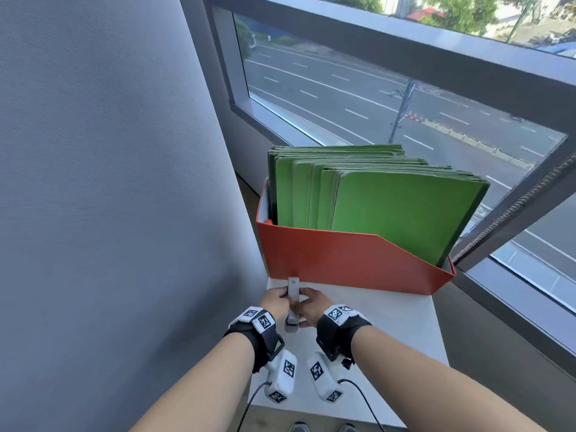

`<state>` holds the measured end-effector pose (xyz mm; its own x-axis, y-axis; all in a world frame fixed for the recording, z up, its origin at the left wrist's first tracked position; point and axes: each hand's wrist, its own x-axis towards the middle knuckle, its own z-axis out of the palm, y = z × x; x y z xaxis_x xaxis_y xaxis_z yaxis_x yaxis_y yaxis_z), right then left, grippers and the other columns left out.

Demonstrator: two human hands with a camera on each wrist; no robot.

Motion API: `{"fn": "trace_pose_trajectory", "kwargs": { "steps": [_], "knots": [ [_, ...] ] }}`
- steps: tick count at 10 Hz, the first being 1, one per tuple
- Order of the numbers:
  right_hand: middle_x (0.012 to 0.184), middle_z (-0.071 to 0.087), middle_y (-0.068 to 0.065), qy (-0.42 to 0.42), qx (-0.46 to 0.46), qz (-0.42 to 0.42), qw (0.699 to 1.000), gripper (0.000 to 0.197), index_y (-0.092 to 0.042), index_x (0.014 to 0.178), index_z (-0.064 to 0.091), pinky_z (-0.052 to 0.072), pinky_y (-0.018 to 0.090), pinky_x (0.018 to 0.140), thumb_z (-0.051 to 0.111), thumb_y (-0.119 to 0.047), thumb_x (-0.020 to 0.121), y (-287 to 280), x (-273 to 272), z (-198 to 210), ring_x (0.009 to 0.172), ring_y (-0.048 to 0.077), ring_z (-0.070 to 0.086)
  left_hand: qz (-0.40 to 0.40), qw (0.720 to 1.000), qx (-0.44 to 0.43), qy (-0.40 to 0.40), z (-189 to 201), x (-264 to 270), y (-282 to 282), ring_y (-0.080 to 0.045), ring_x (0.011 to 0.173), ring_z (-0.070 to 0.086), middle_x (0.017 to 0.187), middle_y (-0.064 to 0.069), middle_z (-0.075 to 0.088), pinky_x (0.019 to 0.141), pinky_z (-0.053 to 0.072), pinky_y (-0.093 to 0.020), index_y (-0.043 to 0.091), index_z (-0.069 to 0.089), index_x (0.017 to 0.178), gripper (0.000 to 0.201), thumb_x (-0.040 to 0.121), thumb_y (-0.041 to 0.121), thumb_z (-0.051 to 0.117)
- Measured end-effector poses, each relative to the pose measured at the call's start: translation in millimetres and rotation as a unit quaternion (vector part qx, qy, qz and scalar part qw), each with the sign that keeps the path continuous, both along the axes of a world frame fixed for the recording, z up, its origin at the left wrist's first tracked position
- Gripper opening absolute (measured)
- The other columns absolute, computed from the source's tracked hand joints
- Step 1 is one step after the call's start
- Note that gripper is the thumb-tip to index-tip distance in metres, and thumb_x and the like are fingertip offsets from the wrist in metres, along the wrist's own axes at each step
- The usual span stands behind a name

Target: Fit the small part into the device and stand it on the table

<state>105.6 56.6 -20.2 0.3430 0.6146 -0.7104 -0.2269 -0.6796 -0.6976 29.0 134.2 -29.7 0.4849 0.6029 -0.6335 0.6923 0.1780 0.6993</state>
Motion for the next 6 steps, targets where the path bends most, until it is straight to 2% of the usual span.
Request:
{"fn": "trace_pose_trajectory", "kwargs": {
  "steps": [1,2,3,4,5,6],
  "knots": [
    [0.105,0.070,0.030,-0.038,-0.018,0.020,0.999,0.052,-0.010,0.130,0.049,0.054,0.059,0.085,0.062,-0.027,0.083,7.1,-8.5,-20.8,0.093,0.042,0.068,0.003,1.000,0.010,0.010,-4.9,-5.9,3.2,-0.028,0.087,0.064,0.111,-0.018,0.070,0.064,0.048,-0.019,0.007,0.067,0.114,0.043,0.083,-0.005,0.041],
    [0.100,0.071,0.028,-0.062,-0.030,0.029,0.997,0.050,-0.013,0.127,0.051,0.055,0.058,0.083,0.059,-0.025,0.080,11.3,-11.6,-39.9,0.092,0.042,0.068,0.000,1.000,0.023,0.012,-13.5,-8.0,4.1,-0.022,0.083,0.060,0.110,-0.016,0.071,0.059,0.046,-0.018,0.009,0.069,0.111,0.038,0.084,-0.003,0.045],
    [0.100,0.073,0.022,-0.083,-0.038,0.037,0.995,0.042,-0.018,0.120,0.056,0.057,0.052,0.083,0.056,-0.022,0.078,12.4,-12.6,-37.0,0.090,0.037,0.069,0.004,1.000,0.014,0.014,-16.5,-7.0,3.6,-0.024,0.081,0.059,0.105,-0.015,0.071,0.045,0.044,-0.009,0.012,0.069,0.111,0.033,0.087,0.001,0.048],
    [0.101,0.071,0.022,-0.118,-0.045,0.059,0.990,0.042,-0.018,0.115,0.059,0.058,0.049,0.082,0.053,-0.027,0.075,17.5,-12.9,-48.4,0.090,0.038,0.068,-0.001,1.000,0.013,0.008,-23.1,-6.9,3.7,-0.029,0.088,0.065,0.109,-0.014,0.072,0.071,0.054,-0.024,0.017,0.070,0.111,0.034,0.087,0.005,0.050],
    [0.111,0.066,0.021,-0.155,-0.069,0.080,0.982,0.042,-0.021,0.120,0.056,0.054,0.040,0.082,0.051,-0.031,0.080,17.9,-13.9,-43.4,0.092,0.036,0.067,-0.010,0.999,0.025,0.025,-19.3,-7.4,3.3,-0.032,0.102,0.065,0.118,-0.015,0.069,0.087,0.053,-0.032,0.019,0.067,0.117,0.038,0.087,0.006,0.047],
    [0.124,0.061,0.019,-0.157,-0.068,0.072,0.983,0.052,-0.016,0.133,0.045,0.050,0.038,0.093,0.052,-0.032,0.085,11.6,-11.4,-37.5,0.108,0.034,0.062,-0.002,0.998,0.056,0.037,-12.5,-11.3,0.8,-0.030,0.121,0.054,0.136,-0.014,0.056,0.096,0.039,-0.023,0.010,0.054,0.131,0.042,0.092,0.006,0.038]
  ]
}}
